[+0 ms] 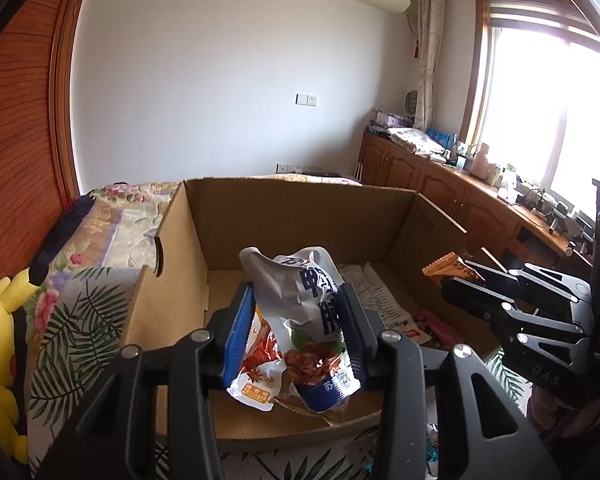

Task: Organize snacks
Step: 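Open both tools to drop the duck-neck bag and copper candy into the box, then move both tools back over the snacks on the bedspread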

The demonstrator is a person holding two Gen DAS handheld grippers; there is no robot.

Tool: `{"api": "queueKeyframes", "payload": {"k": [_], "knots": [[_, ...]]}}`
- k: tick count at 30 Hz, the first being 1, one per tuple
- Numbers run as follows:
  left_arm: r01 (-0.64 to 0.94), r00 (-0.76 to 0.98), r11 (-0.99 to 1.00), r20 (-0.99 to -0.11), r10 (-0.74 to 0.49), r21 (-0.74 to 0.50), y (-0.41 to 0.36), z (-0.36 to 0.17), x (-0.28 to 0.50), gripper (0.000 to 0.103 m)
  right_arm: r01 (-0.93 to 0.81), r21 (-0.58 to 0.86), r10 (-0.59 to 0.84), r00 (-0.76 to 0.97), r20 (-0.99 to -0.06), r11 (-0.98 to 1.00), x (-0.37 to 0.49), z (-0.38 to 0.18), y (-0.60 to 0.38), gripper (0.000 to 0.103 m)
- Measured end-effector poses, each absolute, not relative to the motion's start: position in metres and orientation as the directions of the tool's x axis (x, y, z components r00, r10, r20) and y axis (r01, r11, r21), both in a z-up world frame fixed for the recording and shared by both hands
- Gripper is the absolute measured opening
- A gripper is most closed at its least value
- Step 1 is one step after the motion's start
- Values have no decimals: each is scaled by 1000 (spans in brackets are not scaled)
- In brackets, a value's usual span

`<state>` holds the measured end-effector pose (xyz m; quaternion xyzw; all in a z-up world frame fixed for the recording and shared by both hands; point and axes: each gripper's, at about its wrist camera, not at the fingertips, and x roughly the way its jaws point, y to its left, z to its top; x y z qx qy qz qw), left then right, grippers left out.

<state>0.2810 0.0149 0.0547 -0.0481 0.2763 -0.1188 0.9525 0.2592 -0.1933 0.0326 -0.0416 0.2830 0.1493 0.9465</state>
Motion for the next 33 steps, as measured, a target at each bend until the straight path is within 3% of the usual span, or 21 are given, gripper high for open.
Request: {"api": "queueKeyframes", "payload": {"k": [18,33], "knots": [[192,799,972,-554,-234,-135,3,44,289,45,-306,31,267,770,-580,951,270,25,-187,26],[203,808,972,-540,-236,-121,-1,54,266,48,-292,29,255,776,-577,956,261,30,-187,39]]}}
